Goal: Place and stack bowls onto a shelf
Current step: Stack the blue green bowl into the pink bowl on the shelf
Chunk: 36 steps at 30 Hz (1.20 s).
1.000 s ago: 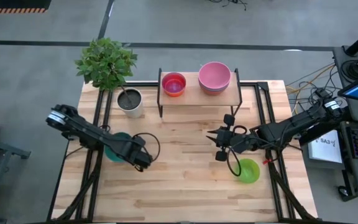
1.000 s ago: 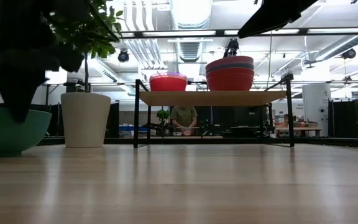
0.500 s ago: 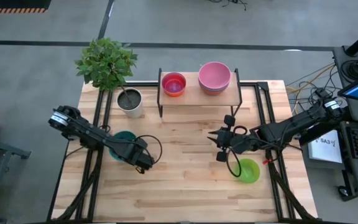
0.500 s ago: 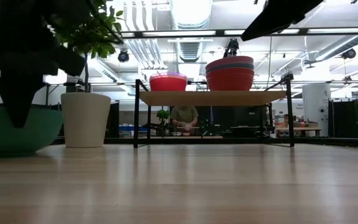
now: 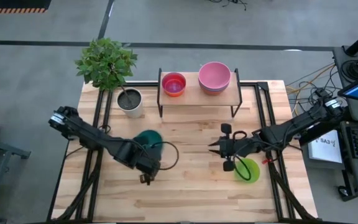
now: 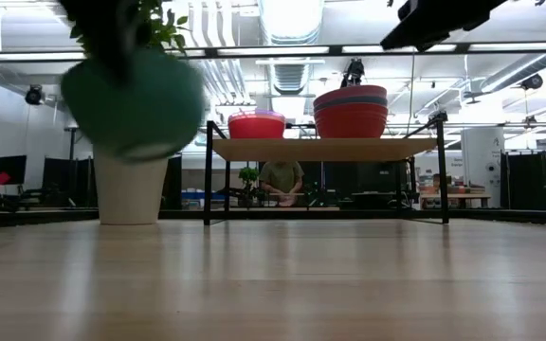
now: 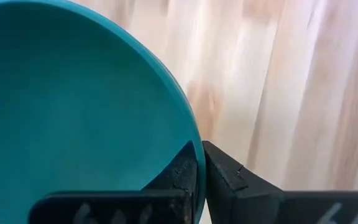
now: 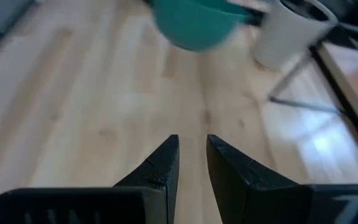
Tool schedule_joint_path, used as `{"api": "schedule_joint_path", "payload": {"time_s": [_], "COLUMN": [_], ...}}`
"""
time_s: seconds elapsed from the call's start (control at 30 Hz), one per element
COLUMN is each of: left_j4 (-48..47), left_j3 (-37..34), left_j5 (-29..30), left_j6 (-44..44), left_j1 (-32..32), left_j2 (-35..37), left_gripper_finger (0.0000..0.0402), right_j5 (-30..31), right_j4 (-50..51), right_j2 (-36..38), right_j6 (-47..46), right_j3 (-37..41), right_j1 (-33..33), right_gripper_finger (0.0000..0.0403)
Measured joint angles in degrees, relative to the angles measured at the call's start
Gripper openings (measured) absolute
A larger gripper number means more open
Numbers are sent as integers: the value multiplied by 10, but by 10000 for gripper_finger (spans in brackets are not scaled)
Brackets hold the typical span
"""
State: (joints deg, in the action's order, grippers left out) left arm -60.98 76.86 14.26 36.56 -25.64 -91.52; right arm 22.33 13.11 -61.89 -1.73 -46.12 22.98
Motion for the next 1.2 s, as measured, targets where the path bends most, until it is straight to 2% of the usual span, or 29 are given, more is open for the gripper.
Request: {"api": "schedule_joint_path", "payload": {"time_s": [0.13, 0.27, 0.47, 0.63, 0.73, 0.93, 1.03, 1.2], "left_j4": [18, 60, 84, 96, 137, 241, 241, 230], "left_j3": [62, 119, 188, 237, 256, 287, 314, 354], "left_j5": [56, 89, 93, 94, 94, 91, 88, 40], "left_j6": [-102, -225, -410, -513, -576, -677, -698, -702], "left_j1": [18, 48, 120, 189, 224, 288, 319, 358], "left_j2": [-8, -23, -48, -67, -75, -107, -125, -152], "left_gripper_finger": [0, 0, 0, 0, 0, 0, 0, 0], "right_j5": [-51, -60, -107, -123, -123, -122, -121, -120], "right_j4": [-54, -62, -60, -44, -29, -26, -26, -26], "right_j2": [21, 43, 65, 77, 85, 93, 93, 93], "right_j6": [34, 29, 11, -6, -17, -17, -18, -29], "right_j3": [27, 37, 51, 55, 56, 56, 56, 56], "right_j1": [0, 0, 4, 11, 19, 30, 30, 30], "right_gripper_finger": [72, 72, 72, 72, 72, 72, 72, 72]}}
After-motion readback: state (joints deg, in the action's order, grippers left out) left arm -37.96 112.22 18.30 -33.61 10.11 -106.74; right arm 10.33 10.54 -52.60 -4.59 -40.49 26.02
